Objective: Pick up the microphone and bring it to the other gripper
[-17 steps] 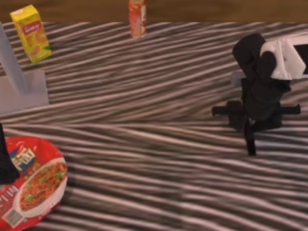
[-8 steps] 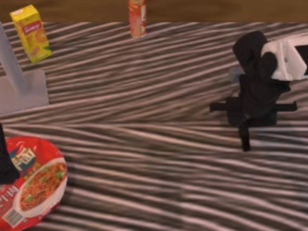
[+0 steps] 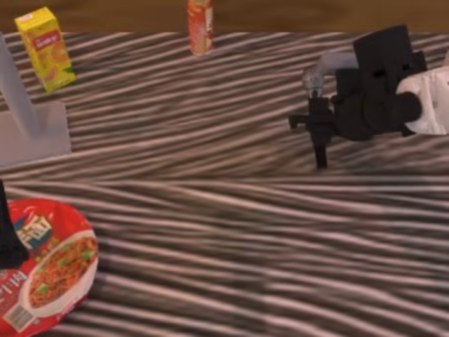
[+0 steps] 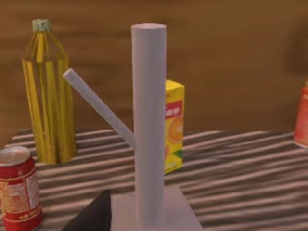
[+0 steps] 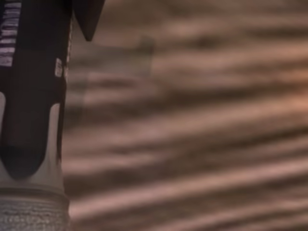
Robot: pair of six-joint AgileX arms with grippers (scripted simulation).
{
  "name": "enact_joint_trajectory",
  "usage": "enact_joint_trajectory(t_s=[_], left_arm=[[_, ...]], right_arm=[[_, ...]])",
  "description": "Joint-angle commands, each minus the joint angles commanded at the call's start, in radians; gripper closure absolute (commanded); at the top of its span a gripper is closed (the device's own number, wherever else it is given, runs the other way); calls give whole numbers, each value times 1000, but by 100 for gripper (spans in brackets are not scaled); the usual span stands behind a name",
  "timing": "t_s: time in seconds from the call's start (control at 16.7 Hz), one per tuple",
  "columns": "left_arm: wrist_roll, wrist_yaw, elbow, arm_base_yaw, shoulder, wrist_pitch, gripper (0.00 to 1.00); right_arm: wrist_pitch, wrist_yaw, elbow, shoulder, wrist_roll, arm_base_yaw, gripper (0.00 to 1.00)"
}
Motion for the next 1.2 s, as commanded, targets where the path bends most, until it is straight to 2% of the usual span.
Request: enact_joint_trajectory(t_s=[0.42, 0.66, 0.84, 1.08, 1.2], left_arm=[[0, 0, 0, 0, 0, 0, 0], [0, 0, 0, 0, 0, 0, 0], [0, 0, 0, 0, 0, 0, 0], [0, 0, 0, 0, 0, 0, 0], [0, 0, 0, 0, 0, 0, 0]], right_arm=[[645, -195, -189, -141, -133, -6, 100], [867, -271, -259, -225, -191, -11, 100], [922, -293, -277, -251, -209, -12, 100], [920, -292, -273, -248, -207, -7, 100], [916, -277, -279, -261, -206, 9, 100]])
